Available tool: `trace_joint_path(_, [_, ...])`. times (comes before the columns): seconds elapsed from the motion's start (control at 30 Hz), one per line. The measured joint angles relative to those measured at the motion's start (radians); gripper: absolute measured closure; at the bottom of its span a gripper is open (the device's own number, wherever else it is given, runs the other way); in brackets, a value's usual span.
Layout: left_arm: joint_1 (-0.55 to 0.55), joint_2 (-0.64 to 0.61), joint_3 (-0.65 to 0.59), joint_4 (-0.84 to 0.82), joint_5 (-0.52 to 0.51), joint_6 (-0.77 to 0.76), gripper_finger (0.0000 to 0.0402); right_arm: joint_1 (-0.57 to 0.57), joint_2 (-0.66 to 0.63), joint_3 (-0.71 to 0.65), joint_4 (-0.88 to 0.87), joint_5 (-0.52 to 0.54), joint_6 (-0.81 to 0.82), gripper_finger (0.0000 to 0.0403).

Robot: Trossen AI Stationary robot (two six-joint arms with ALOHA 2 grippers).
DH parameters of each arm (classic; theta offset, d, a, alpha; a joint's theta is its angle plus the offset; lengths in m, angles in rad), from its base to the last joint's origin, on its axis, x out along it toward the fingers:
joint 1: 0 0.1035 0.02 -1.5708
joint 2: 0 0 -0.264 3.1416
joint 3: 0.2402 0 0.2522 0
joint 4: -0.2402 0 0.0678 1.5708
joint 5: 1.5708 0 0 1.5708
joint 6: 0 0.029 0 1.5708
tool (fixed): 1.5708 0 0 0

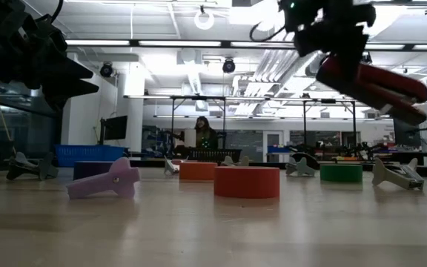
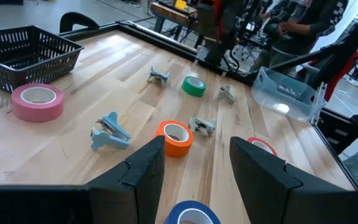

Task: Pick and place Stapler, Stapler remover, tape
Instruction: Put the red stapler into the transparent bin

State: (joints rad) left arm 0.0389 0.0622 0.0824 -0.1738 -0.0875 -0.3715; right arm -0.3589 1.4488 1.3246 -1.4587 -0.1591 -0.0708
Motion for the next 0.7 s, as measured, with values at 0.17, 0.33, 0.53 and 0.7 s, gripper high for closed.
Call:
trace_joint_path(0.17, [0.000,0.000,0.000,0.000,0.000,0.000,0.0224,0.101,-0.066,0.000,-0.007,-0.005,0.114,0.0210])
trace_joint_path(0.33, [0.000,0.000,0.000,0.000,0.000,0.000,0.0224,0.228,-0.123,0.000,-0.027,0.011,0.232,0.0210])
trace_joint_path(0.53, [0.000,0.000,0.000,0.000,0.000,0.000,0.0224,0.397,-0.170,0.000,-0.037,0.039,0.390,0.0210])
trace_joint_path(0.7, [0.000,0.000,0.000,0.000,0.000,0.000,0.0224,0.544,-0.188,0.000,-0.037,0.048,0.519,0.0210])
